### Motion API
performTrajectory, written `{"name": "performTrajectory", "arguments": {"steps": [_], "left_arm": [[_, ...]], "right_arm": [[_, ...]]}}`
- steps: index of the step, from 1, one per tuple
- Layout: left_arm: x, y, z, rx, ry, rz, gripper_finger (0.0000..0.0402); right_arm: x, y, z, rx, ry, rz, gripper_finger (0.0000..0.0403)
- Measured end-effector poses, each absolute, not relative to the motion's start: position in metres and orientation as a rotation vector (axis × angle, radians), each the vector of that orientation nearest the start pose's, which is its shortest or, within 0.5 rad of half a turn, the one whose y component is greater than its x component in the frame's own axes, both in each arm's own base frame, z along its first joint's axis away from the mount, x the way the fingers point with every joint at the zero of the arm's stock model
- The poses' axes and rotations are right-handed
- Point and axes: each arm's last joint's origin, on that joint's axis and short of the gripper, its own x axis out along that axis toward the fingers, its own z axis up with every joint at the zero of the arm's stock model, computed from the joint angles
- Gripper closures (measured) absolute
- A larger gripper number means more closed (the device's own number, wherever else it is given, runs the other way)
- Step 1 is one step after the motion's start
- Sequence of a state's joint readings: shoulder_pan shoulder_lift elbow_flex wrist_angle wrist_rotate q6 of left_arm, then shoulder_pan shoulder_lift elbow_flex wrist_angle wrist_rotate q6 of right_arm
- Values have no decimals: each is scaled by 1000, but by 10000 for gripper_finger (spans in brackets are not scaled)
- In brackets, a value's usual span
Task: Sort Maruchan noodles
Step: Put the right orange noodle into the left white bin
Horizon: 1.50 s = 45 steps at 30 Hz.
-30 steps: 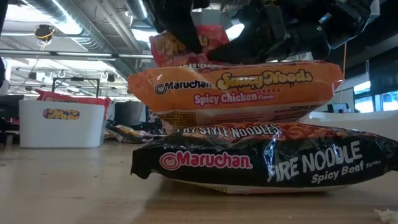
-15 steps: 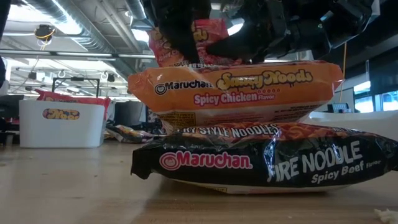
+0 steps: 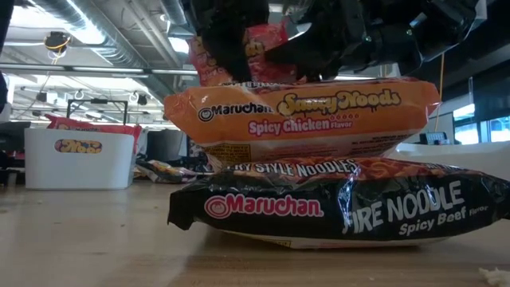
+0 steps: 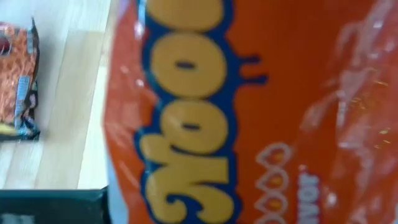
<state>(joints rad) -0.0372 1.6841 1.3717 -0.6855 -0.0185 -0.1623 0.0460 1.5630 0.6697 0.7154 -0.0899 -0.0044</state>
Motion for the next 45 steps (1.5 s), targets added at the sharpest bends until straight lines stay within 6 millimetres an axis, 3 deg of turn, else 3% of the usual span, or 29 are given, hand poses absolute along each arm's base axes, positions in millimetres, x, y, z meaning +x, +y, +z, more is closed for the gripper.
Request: {"name": "performTrajectory", "arguments": {"steps": [4,9,17,25,30,35,45], "left_arm": [[341,-12,274,-130,1037,77,207],[312,-13,291,-114,1114,167,208],[262,-16,308,-159,1215,277,208],[207,-4,279,-259,1288,380,207],[185,9,258,-314,1333,451,207],[176,18,239,-377,1402,477,207],[169,30,222,-388,1439,516,206]], "right_arm": [[305,17,205,-2,222,137,120],[291,16,214,3,305,136,110],[290,16,203,30,399,131,115],[292,16,198,30,413,130,116],[293,16,199,30,399,131,116],[293,16,201,29,380,131,116],[293,16,200,29,387,130,116]]}}
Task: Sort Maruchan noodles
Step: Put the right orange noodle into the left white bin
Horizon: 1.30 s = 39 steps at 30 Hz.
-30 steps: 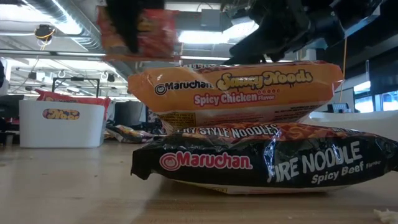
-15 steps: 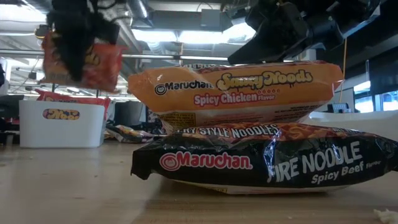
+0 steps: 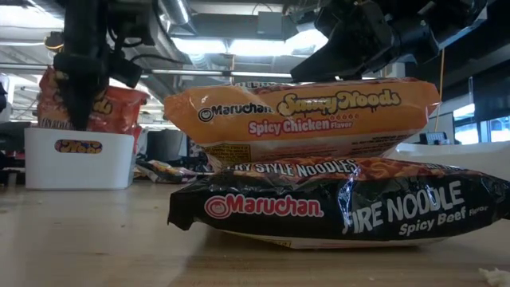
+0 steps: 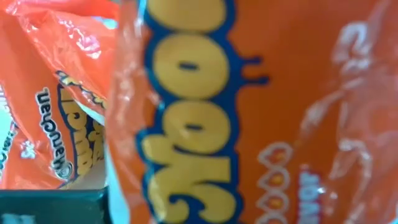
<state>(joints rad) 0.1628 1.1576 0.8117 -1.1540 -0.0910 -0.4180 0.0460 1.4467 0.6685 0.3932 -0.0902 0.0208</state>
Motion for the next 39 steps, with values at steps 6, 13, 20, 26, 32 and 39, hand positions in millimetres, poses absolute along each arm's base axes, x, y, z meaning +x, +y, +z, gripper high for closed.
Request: {"name": "performTrajectory", "arguments": {"steps": [6,13,20,26,32,39], "left_arm": [[171,36,210,-367,1399,493,206],[165,41,193,-361,1412,495,206],[160,41,182,-356,1442,488,206],[163,41,178,-357,1467,493,206],[168,44,171,-330,1516,546,195],[166,45,180,-303,1562,582,147]], "right_arm": [[293,16,200,29,387,131,116],[293,16,200,29,387,131,116],[293,16,200,29,387,131,116],[293,16,200,29,387,131,116],[293,16,200,31,389,138,116],[293,17,199,34,390,158,116]]}}
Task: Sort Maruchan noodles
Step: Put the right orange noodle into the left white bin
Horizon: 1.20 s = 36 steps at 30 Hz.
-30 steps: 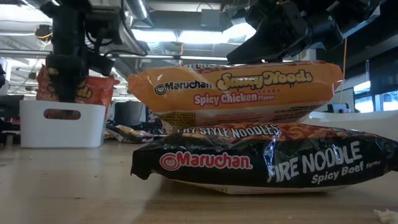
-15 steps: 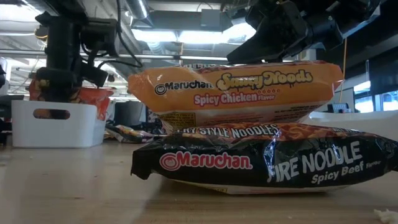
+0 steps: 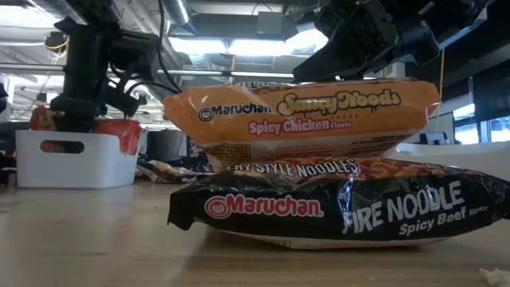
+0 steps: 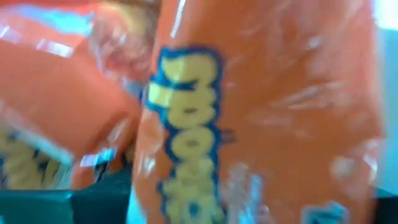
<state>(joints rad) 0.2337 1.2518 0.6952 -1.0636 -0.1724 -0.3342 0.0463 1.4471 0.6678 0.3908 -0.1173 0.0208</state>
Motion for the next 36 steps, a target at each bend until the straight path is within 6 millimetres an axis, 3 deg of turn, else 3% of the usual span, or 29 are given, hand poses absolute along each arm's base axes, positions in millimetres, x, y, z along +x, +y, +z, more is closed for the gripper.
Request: {"name": "performTrajectory", "arguments": {"steps": [6,15,27,36], "left_arm": [[162,45,194,-253,1641,627,144],[159,50,196,-49,1643,741,144],[158,53,196,-71,1655,722,144],[157,55,199,-22,1641,820,144]], "right_arm": [[293,17,200,34,388,158,116],[293,17,200,36,388,165,116],[293,18,200,40,388,184,116],[293,18,200,39,388,184,116]]}}
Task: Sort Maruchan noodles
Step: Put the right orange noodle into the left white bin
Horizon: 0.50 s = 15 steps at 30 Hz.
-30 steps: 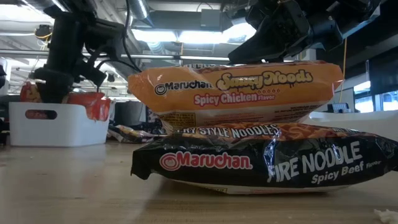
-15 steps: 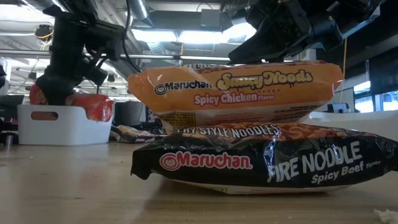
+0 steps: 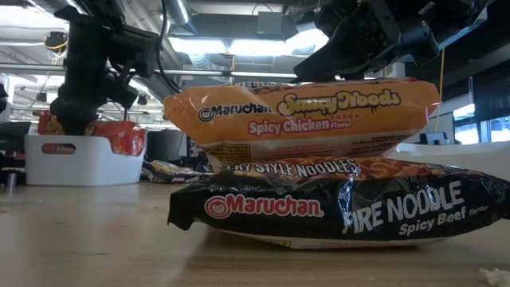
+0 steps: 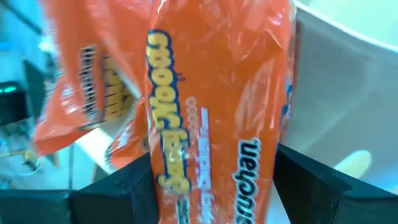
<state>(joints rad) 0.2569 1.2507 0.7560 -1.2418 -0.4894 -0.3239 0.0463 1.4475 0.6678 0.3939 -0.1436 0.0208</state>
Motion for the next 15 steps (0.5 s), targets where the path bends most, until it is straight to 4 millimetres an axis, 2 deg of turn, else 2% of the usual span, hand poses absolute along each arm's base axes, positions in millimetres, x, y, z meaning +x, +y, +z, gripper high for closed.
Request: {"name": "performTrajectory", "arguments": {"steps": [3,15], "left_arm": [[155,57,201,5,1627,894,144],[149,71,200,-90,1644,949,144]], "right_arm": [[293,18,200,39,388,184,116],[293,18,199,41,390,191,116]]}}
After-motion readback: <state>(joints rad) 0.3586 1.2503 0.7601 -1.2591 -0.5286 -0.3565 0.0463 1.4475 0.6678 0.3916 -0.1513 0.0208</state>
